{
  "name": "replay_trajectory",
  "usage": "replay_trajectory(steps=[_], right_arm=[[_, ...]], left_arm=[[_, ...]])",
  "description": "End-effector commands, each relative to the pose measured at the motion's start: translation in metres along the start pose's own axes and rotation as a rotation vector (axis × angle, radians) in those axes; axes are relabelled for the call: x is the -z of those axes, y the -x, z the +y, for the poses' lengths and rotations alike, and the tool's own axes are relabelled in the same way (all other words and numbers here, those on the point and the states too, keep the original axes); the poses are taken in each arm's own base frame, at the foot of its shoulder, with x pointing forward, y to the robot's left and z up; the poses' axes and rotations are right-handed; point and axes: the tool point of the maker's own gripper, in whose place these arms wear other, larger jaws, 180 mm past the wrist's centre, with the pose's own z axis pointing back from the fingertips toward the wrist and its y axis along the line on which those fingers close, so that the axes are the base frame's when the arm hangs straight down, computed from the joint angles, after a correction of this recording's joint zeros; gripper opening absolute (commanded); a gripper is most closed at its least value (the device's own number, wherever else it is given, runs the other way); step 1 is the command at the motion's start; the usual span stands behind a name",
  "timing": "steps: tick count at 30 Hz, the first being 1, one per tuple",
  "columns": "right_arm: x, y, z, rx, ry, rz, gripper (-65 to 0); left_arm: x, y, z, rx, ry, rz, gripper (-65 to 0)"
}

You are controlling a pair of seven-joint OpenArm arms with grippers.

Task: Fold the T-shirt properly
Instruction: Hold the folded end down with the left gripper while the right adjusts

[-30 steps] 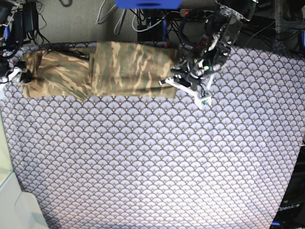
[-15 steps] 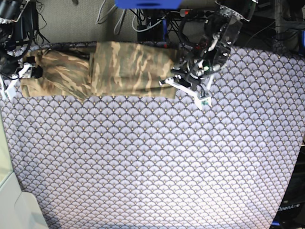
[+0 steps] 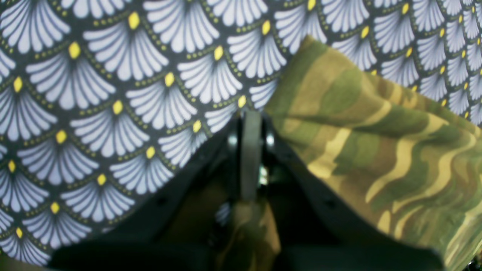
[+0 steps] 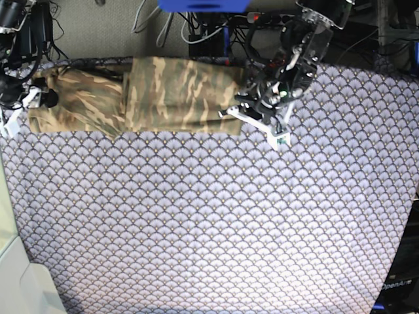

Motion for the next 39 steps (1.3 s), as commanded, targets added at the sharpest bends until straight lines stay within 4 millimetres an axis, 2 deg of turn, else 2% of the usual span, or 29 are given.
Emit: replay_trajectory(steps=[1,4,11,23,30,39], right_arm=[[-0.010,-0.014,-0.006,-0.024,0.012,-0.031,-28.5],[-0.010,-0.015,-0.003,-0.022,-0.001,-0.039,-28.4],[-0.013,-0.023,0.022,-0.031,-0.143,-0.065,-28.4],[-0.011,-0.019,0.026,-0.021,-0.160,-0.057,-28.5],[-0.004,-0.003,0.033,0.007,-0.177,-0.040,-28.5],[-0.003,-0.001,0.034,0.012,-0.180,-0.039,-28.7]], left_arm=[[0.001,0.003,0.007,-0.009,-0.026,0.017,-63.7],[0.001,0.003,0.008,-0.007,-0.029,0.014,-63.7],[0.001,0.003,0.008,-0.007,-0.030,0.013,-63.7],[0.001,0.002,0.010,-0.005,-0.033,0.010,-63.7],[0.001,0.002,0.009,-0.005,-0.032,0.010,-63.7],[0.001,0.004,0.010,-0.006,-0.034,0.014,-63.7]])
